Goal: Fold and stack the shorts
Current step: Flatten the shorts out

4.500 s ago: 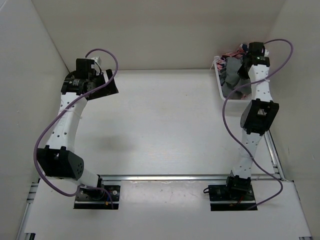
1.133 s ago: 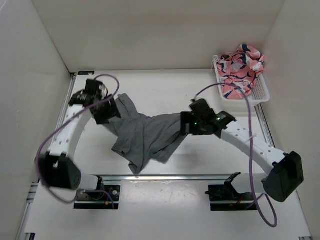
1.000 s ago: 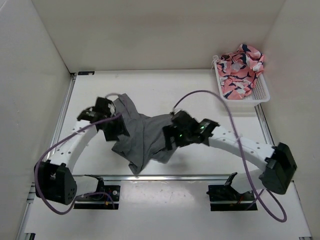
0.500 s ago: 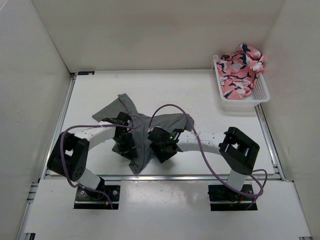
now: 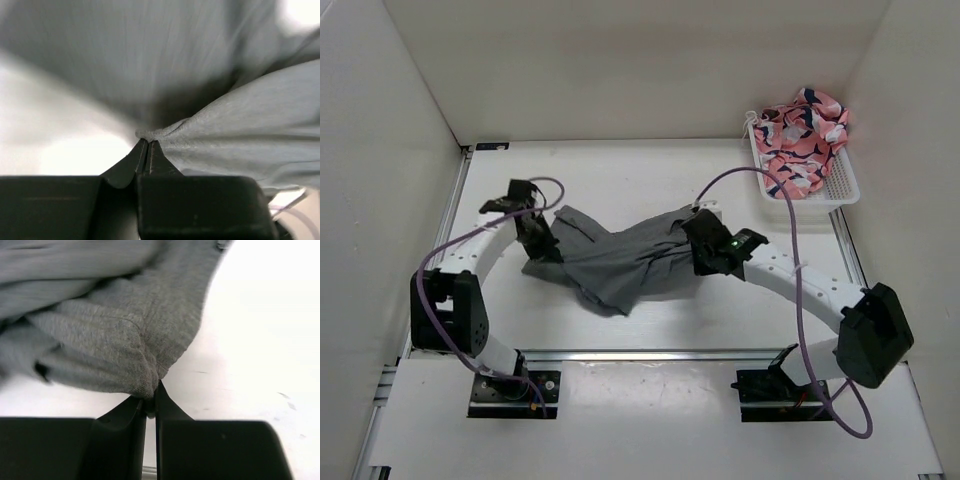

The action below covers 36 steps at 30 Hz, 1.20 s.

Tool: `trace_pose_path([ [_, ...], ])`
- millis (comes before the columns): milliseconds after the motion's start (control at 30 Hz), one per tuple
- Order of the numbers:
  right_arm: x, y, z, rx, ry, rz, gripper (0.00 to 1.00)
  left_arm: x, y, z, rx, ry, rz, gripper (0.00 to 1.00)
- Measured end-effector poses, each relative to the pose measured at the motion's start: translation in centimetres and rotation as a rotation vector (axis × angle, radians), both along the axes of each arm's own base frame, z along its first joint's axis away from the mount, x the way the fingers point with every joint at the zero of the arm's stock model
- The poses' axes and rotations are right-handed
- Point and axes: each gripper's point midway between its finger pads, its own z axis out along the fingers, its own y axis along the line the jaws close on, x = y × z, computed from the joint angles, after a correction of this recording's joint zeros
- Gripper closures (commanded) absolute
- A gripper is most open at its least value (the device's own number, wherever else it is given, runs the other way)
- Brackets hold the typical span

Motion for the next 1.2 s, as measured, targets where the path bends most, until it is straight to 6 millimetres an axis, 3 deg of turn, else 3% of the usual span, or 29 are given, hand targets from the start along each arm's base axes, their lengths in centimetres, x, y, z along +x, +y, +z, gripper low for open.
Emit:
trace_pose_path([
  [67, 0.9, -1.8, 0.4, -0.028, -0.011, -0.056, 0.55, 2.7, 1.2, 2.3, 0.009, -0.071, 0.028, 0.90],
  [100, 1.5, -2.5, 0.3, -0.045, -0.007, -0.088, 0.42, 4.3, 1.7, 3.5, 0.012, -0.105, 0.039, 0.90],
  [167, 3.1, -3.9, -0.2, -0.097, 0.006, -0.147, 0.09, 7.7, 2.7, 5.2, 0.027, -0.150, 0.051, 0.75],
  [267, 5.4, -5.9, -1.3, -0.167, 0.033, -0.242, 0.03, 12.6, 3.4, 5.9, 0.053, -0.175, 0.043, 0.45],
  [300, 5.6, -6.6, -1.5, -0.175, 0.041, -0.265, 0.03, 13.4, 3.5, 5.6, 0.058, -0.168, 0.041, 0.13],
  [367, 5.6, -7.8, -1.4, -0.174, 0.056, -0.308, 0.03, 14.0, 3.7, 4.7, 0.081, -0.146, 0.030, 0.00],
  [400, 5.4, -8.4, -1.2, -0.149, 0.059, -0.331, 0.03, 13.3, 3.8, 4.4, 0.096, -0.121, 0.021, 0.00],
  [433, 5.0, -8.9, -0.7, -0.117, 0.057, -0.347, 0.03, 12.7, 3.7, 4.4, 0.106, -0.107, 0.013, 0.00],
  [533, 3.4, -9.1, 1.1, 0.033, 0.033, -0.365, 0.05, 10.3, 2.8, 5.4, 0.120, -0.120, -0.026, 0.18],
  [600, 1.6, -8.4, 2.5, 0.160, 0.017, -0.356, 0.06, 6.8, 1.8, 5.9, 0.102, -0.123, -0.055, 0.24],
  [733, -0.6, -5.4, 3.7, 0.387, 0.064, -0.312, 0.01, 0.2, -0.4, 4.5, 0.012, -0.091, -0.101, 0.00],
  [767, -0.9, -4.6, 3.4, 0.427, 0.093, -0.307, 0.01, -0.7, -0.7, 3.6, -0.001, -0.062, -0.104, 0.00],
  [833, -1.4, -3.3, 2.5, 0.482, 0.163, -0.306, 0.01, -1.5, -1.4, 1.6, -0.016, 0.005, -0.109, 0.00],
  [933, -1.6, -2.1, 0.8, 0.514, 0.276, -0.333, 0.01, -0.8, -2.5, -1.3, -0.010, 0.067, -0.127, 0.00],
  [1033, -1.6, -1.9, -0.9, 0.561, 0.362, -0.399, 0.01, 0.0, -3.4, -3.2, -0.002, 0.106, -0.143, 0.29],
  [1100, -2.4, -2.4, -2.4, 0.602, 0.421, -0.466, 0.01, 0.7, -4.0, -4.1, 0.001, 0.120, -0.152, 0.65],
  [1133, -2.8, -2.7, -3.1, 0.619, 0.450, -0.501, 0.02, 1.0, -4.2, -4.4, 0.001, 0.118, -0.155, 0.89],
  [1200, -3.9, -3.1, -4.5, 0.649, 0.512, -0.569, 0.05, 1.3, -4.3, -4.7, 0.005, 0.117, -0.161, 0.90],
])
